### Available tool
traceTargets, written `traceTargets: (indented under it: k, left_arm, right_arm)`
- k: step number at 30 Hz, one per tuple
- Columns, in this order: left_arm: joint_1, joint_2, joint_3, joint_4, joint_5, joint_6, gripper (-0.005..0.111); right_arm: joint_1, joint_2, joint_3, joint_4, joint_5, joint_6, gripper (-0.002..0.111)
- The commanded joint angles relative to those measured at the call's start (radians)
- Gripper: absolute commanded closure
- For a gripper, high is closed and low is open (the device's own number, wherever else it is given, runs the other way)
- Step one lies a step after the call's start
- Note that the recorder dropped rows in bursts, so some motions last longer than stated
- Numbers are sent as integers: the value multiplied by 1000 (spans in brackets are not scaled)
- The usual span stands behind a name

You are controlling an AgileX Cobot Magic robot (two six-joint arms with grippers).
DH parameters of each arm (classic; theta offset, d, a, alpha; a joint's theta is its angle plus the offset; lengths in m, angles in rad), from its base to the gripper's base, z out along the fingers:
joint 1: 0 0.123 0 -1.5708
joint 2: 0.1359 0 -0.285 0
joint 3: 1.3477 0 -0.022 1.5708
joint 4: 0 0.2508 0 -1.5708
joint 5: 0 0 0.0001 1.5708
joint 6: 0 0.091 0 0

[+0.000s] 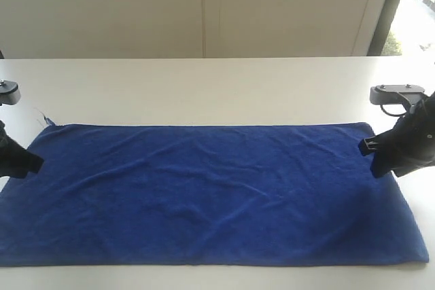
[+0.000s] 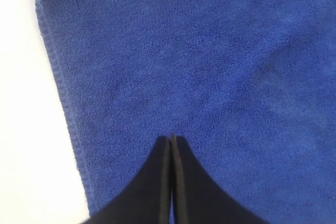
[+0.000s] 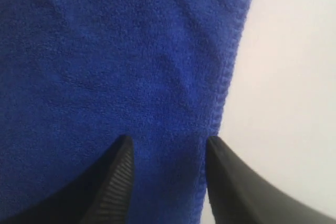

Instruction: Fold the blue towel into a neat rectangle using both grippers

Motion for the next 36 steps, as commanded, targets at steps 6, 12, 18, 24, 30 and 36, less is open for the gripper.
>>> traceTargets:
  k: [6, 12, 18, 24, 30, 36]
  left_arm:
    - [1, -1, -5, -15, 6, -1, 107]
    - [1, -1, -5, -15, 6, 1, 107]
    - [1, -1, -5, -15, 6, 3, 107]
    - [1, -1, -5, -15, 6, 3, 107]
    - [1, -1, -5, -15, 6, 3, 107]
    - [1, -1, -5, -15, 6, 3, 107]
  right_arm:
    - [1, 21, 7, -60, 22, 28, 66]
    - [1, 39, 7, -60, 22, 51, 66]
    - [1, 62, 7, -66, 39, 55, 67]
    - [1, 69, 7, -48, 47, 60, 83]
    - [1, 69, 7, -48, 54, 60, 99]
    - [1, 54, -4, -48, 62, 60, 108]
